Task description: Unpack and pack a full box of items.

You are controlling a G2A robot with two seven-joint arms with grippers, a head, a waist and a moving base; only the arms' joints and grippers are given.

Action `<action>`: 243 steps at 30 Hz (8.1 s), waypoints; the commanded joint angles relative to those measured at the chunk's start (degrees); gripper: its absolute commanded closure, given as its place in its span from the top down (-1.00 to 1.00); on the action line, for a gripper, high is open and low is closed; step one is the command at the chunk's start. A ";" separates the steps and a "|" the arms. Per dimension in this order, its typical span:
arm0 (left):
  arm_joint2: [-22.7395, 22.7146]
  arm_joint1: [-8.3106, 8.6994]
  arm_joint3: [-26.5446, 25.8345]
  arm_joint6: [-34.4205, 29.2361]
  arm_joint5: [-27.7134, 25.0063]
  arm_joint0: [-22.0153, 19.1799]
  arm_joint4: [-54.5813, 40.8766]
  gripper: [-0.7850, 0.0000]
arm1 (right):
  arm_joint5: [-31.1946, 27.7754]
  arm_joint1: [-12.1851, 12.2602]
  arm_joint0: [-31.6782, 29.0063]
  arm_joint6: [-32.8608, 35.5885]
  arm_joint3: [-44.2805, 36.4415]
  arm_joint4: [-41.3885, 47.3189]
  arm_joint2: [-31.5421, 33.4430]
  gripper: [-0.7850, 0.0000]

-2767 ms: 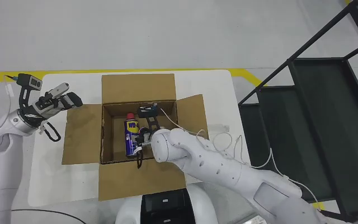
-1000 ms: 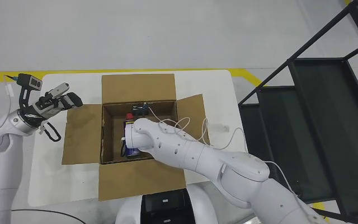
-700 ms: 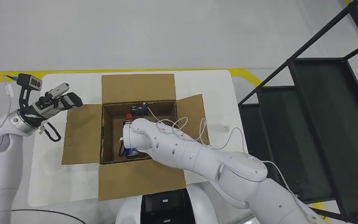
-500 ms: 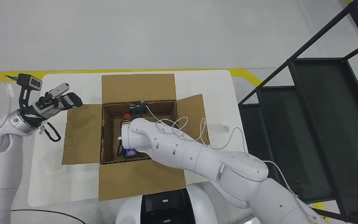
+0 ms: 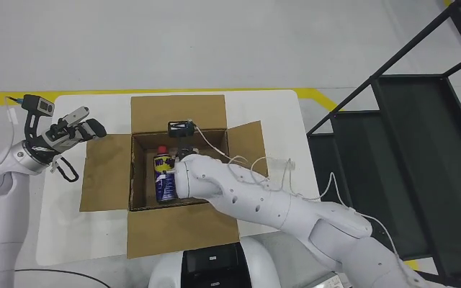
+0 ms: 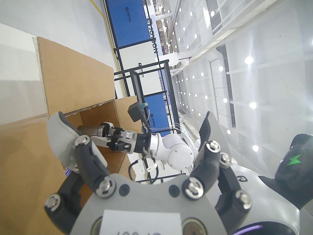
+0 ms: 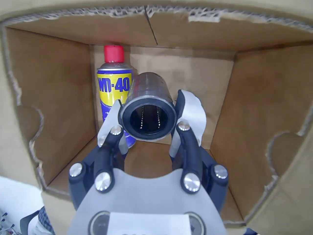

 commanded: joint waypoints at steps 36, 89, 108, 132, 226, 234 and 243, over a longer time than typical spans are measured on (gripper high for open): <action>0.00 0.00 0.00 0.00 0.00 0.00 0.00 1.00 | -20.33 17.14 -30.83 20.35 -46.39 -14.97 32.57 -1.00; 0.00 0.00 0.00 0.00 0.00 0.00 0.00 1.00 | -22.21 20.59 -26.29 22.23 -9.51 -10.16 56.36 -1.00; 0.00 0.00 0.00 0.00 0.00 0.00 0.00 1.00 | -16.40 17.62 -15.16 16.41 10.92 -10.43 45.15 -1.00; 0.00 0.00 0.00 0.00 0.00 0.00 0.00 1.00 | -16.74 15.97 -12.15 9.21 16.87 -5.17 43.42 -1.00; 0.00 0.00 0.00 0.00 0.00 0.00 0.00 1.00 | -23.60 10.52 -4.15 14.43 -12.44 1.49 16.78 1.00; 0.00 0.00 0.00 0.00 0.00 0.00 0.00 1.00 | -20.26 5.60 0.82 14.08 -0.49 3.70 5.69 1.00; 0.00 0.00 0.00 0.00 0.00 0.00 0.00 1.00 | -17.82 1.48 1.41 9.51 8.17 7.65 1.89 1.00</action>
